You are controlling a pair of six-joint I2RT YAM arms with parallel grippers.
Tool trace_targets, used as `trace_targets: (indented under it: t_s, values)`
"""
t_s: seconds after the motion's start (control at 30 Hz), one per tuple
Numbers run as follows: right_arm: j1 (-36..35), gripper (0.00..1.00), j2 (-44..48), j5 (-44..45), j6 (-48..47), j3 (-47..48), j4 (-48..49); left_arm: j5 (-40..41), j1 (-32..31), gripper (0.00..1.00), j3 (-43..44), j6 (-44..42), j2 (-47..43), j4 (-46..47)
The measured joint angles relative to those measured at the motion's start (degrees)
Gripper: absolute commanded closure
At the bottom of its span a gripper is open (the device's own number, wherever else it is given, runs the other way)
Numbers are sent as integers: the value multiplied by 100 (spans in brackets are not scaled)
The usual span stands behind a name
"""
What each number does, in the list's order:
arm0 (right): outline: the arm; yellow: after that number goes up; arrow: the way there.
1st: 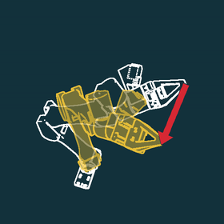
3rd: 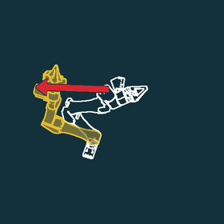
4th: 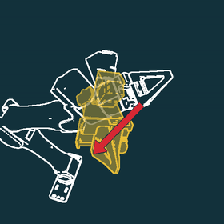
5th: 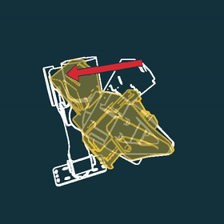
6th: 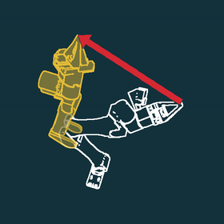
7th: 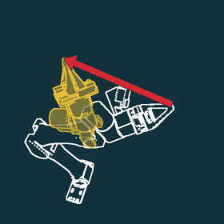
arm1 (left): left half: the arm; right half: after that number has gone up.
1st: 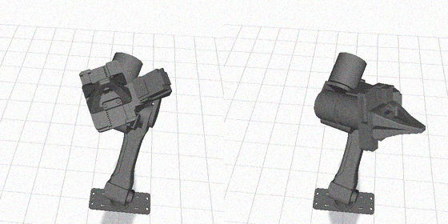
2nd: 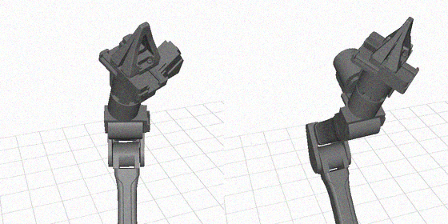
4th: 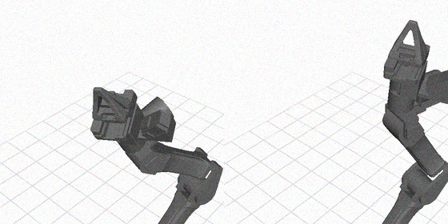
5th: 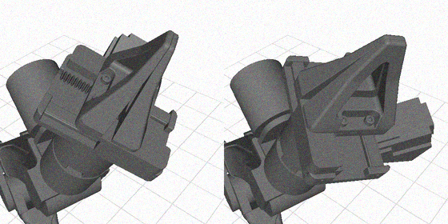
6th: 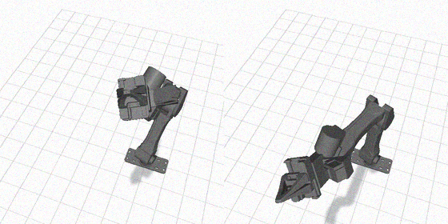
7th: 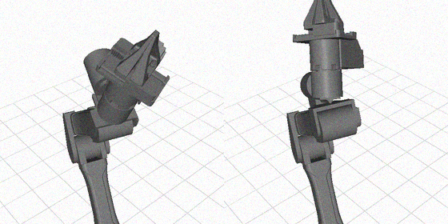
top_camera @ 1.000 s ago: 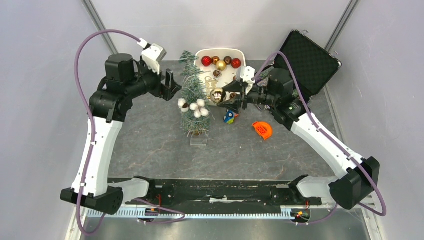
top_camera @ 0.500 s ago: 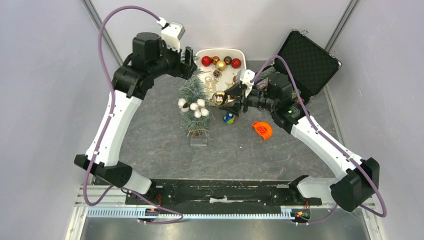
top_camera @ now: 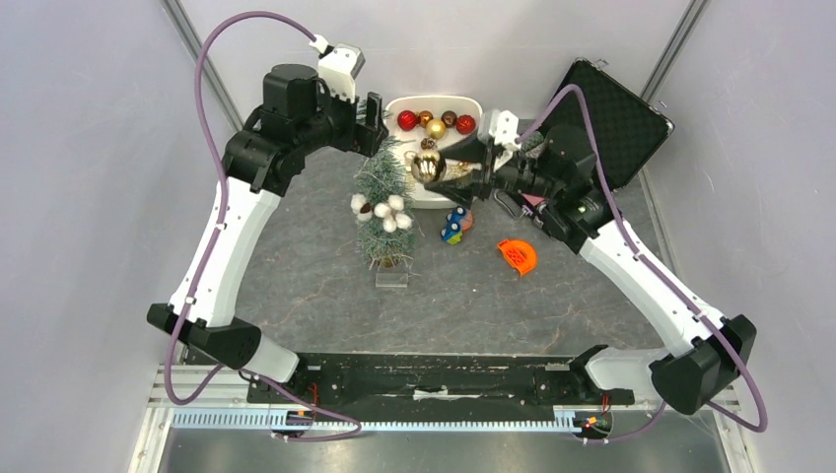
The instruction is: Decorate the small christmas tree
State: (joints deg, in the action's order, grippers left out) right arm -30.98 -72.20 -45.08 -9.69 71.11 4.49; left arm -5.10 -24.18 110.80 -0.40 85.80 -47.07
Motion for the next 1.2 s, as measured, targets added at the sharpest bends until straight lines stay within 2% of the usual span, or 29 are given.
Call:
trace_targets:
  t_s: [0.27,0.6,0.9,1.2]
  values:
    - [-149,67,-1115,173,332,1659,527,-205,385,9,-127,-7,-498,-37]
    - [-229,68,-2660,365,516,3263,581,-1029,975,17,-1180,-13,-1178,-31]
    - [-229,68,-2931,798,131,3438,28,-1464,1034,21,-1720,-13,-1189,28]
    - [-229,68,-2614,1062,-297,2798,-240,-1532,1056,22,-1786,-13,-1193,151]
